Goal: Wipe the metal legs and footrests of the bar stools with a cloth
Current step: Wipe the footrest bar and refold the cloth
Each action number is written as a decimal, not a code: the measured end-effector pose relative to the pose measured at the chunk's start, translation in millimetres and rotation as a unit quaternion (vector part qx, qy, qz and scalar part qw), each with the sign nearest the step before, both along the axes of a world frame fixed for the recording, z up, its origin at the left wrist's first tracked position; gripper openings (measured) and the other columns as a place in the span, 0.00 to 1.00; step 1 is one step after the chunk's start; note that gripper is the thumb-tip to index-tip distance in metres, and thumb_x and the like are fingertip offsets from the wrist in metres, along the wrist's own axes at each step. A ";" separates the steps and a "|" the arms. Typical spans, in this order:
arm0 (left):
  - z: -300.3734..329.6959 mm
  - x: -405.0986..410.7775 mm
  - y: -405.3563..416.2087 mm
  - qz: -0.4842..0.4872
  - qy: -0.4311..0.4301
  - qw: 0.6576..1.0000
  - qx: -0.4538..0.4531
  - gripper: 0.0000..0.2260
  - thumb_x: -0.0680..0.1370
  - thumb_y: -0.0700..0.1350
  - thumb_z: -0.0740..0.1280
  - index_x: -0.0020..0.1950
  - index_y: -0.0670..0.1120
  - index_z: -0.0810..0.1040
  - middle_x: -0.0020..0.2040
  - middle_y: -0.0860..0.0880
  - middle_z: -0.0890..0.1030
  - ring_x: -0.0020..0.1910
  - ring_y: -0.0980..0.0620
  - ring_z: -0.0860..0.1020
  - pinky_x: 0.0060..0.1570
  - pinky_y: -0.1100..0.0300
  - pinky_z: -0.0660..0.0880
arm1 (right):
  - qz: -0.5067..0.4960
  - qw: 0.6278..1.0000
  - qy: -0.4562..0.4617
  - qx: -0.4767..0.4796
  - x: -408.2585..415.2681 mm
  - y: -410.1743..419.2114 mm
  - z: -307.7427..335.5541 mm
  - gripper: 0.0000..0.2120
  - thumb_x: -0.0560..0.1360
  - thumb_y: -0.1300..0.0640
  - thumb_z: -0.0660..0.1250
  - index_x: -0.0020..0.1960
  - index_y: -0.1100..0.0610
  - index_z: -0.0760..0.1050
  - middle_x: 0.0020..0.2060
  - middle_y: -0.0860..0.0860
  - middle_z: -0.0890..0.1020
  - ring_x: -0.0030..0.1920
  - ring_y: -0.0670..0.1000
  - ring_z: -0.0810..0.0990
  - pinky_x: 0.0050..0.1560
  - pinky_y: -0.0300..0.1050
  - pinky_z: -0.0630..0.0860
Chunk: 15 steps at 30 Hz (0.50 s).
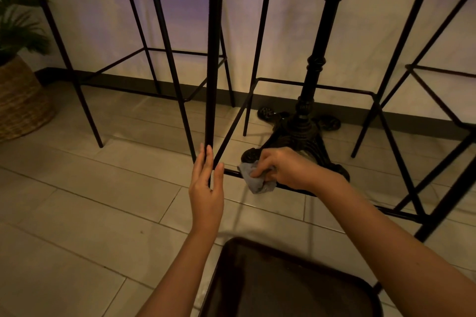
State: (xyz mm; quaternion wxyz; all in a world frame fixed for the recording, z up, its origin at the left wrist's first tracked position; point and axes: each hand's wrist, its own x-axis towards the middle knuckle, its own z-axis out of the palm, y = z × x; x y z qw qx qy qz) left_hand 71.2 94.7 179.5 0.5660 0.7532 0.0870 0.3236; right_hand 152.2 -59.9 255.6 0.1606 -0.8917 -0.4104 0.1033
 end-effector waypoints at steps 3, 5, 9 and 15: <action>-1.9 -2.9 -3.6 0.000 0.007 1.000 0.020 0.20 0.78 0.52 0.58 0.70 0.57 0.60 0.74 0.57 0.58 0.71 0.62 0.58 0.63 0.75 0.60 | -0.021 0.999 0.010 -0.044 -1.5 -9.3 9.1 0.12 0.75 0.62 0.66 0.57 0.53 0.79 0.55 0.50 0.74 0.55 0.51 0.73 0.55 0.38 0.70; -3.1 -5.3 -5.6 0.001 0.008 1.000 0.029 0.20 0.78 0.52 0.57 0.70 0.58 0.60 0.75 0.57 0.57 0.72 0.60 0.58 0.64 0.71 0.60 | -0.029 0.997 -0.001 -0.073 -0.3 -9.9 14.9 0.13 0.75 0.60 0.66 0.59 0.51 0.78 0.55 0.50 0.74 0.56 0.51 0.73 0.57 0.42 0.71; -0.4 -6.9 -10.8 0.000 0.010 1.000 0.024 0.19 0.78 0.54 0.55 0.69 0.59 0.60 0.75 0.56 0.56 0.73 0.59 0.56 0.65 0.68 0.60 | -0.019 0.995 -0.026 -0.091 -4.9 2.9 9.8 0.16 0.76 0.59 0.65 0.63 0.49 0.75 0.58 0.50 0.74 0.58 0.51 0.72 0.48 0.33 0.63; -3.9 -7.9 -11.9 0.004 0.013 0.999 0.042 0.20 0.79 0.55 0.54 0.71 0.60 0.58 0.76 0.56 0.54 0.74 0.56 0.55 0.69 0.52 0.62 | -0.057 0.998 -0.013 -0.027 -15.1 -11.7 -10.8 0.18 0.73 0.63 0.66 0.61 0.52 0.77 0.56 0.55 0.76 0.56 0.55 0.73 0.53 0.40 0.67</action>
